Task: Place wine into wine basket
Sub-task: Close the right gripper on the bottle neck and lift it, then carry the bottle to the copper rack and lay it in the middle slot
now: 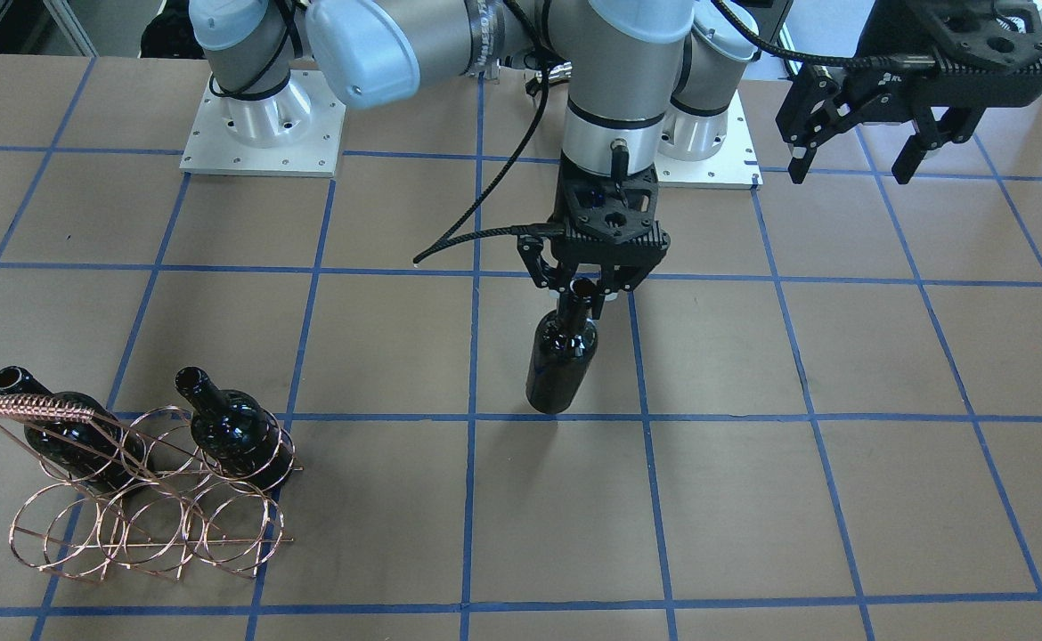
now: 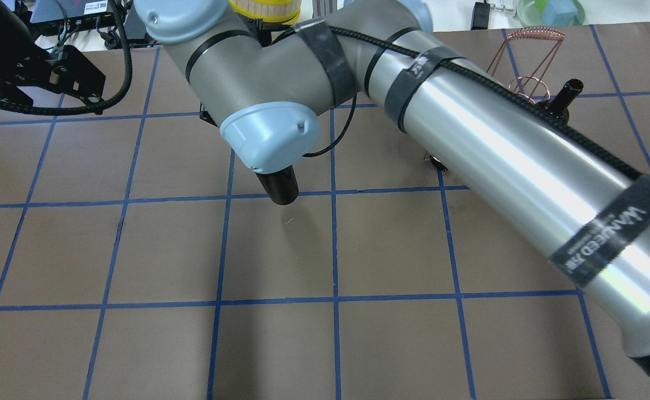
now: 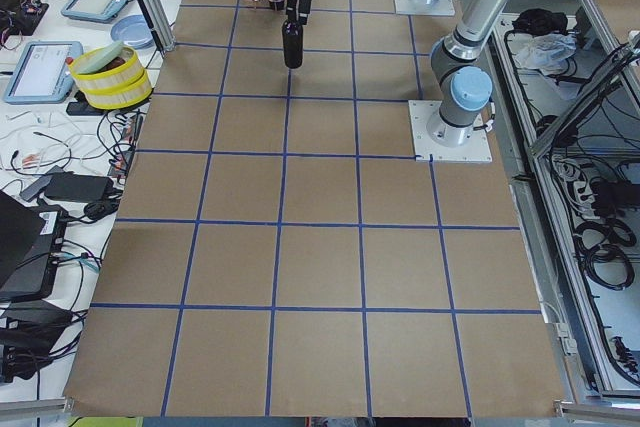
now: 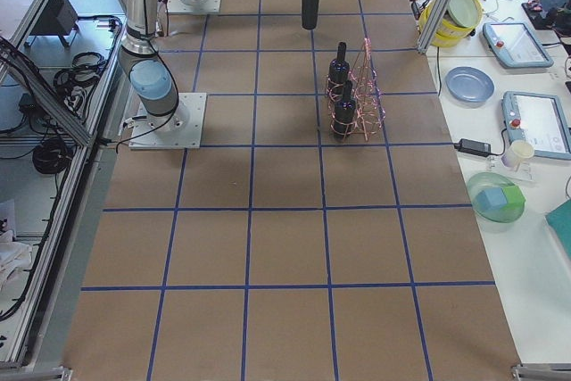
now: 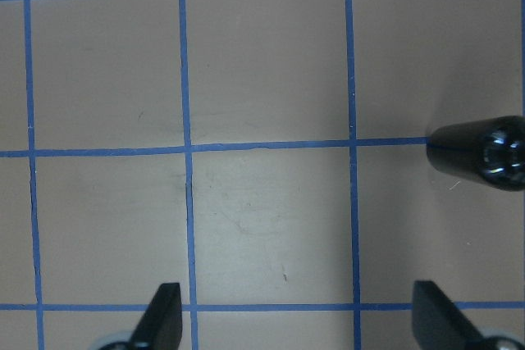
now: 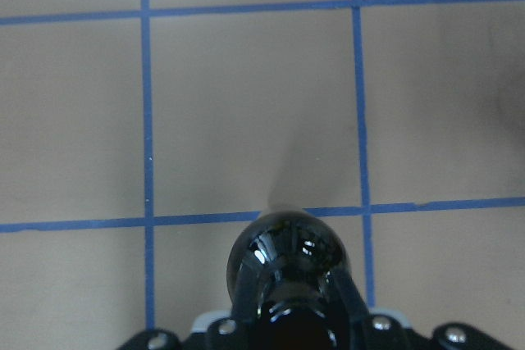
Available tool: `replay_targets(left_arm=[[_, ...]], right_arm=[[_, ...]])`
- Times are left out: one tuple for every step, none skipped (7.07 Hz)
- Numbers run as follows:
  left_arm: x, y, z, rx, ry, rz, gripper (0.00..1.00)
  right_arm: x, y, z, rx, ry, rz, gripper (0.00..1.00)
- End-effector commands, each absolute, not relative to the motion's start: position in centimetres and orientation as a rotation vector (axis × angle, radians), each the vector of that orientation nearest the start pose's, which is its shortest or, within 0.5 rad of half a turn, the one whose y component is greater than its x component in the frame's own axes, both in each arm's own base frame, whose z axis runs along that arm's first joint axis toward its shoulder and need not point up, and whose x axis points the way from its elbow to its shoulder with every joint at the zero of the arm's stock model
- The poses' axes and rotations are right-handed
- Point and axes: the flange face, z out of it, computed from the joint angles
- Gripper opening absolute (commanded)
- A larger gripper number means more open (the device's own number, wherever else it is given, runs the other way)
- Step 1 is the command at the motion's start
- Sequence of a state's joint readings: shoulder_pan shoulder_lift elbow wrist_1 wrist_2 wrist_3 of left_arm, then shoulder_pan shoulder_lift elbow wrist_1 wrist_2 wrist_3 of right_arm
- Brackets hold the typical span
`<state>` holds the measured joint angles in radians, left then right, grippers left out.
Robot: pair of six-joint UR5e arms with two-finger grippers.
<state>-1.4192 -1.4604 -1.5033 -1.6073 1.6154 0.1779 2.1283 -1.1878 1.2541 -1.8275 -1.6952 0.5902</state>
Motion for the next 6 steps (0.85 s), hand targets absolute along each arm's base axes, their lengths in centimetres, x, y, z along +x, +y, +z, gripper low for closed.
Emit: replay_targets(left_arm=[[-6.0, -46.6, 57.0, 0.037, 3.066, -0.202, 1.00], [-6.0, -46.6, 57.0, 0.037, 3.067, -0.205, 1.00], [-6.0, -46.6, 57.0, 0.040, 3.068, -0.203, 1.00], [-6.0, -46.6, 57.0, 0.038, 3.068, -0.203, 1.00], [-6.2, -46.6, 56.9, 0.045, 3.068, -0.201, 1.00], [-6.2, -46.6, 56.9, 0.042, 3.069, -0.201, 1.00]], right_arm=[[36.2, -51.3, 51.4, 0.112, 3.104, -0.277, 0.00], [31.6, -51.4, 54.0, 0.079, 3.121, -0.270, 0.00], [27.8, -51.2, 55.4, 0.097, 3.142, -0.231, 0.00], [24.3, -50.7, 56.7, 0.080, 3.163, -0.186, 0.00], [20.6, -50.5, 58.0, 0.044, 3.176, -0.171, 0.00], [16.7, -50.8, 58.6, -0.071, 3.188, -0.142, 0.00]])
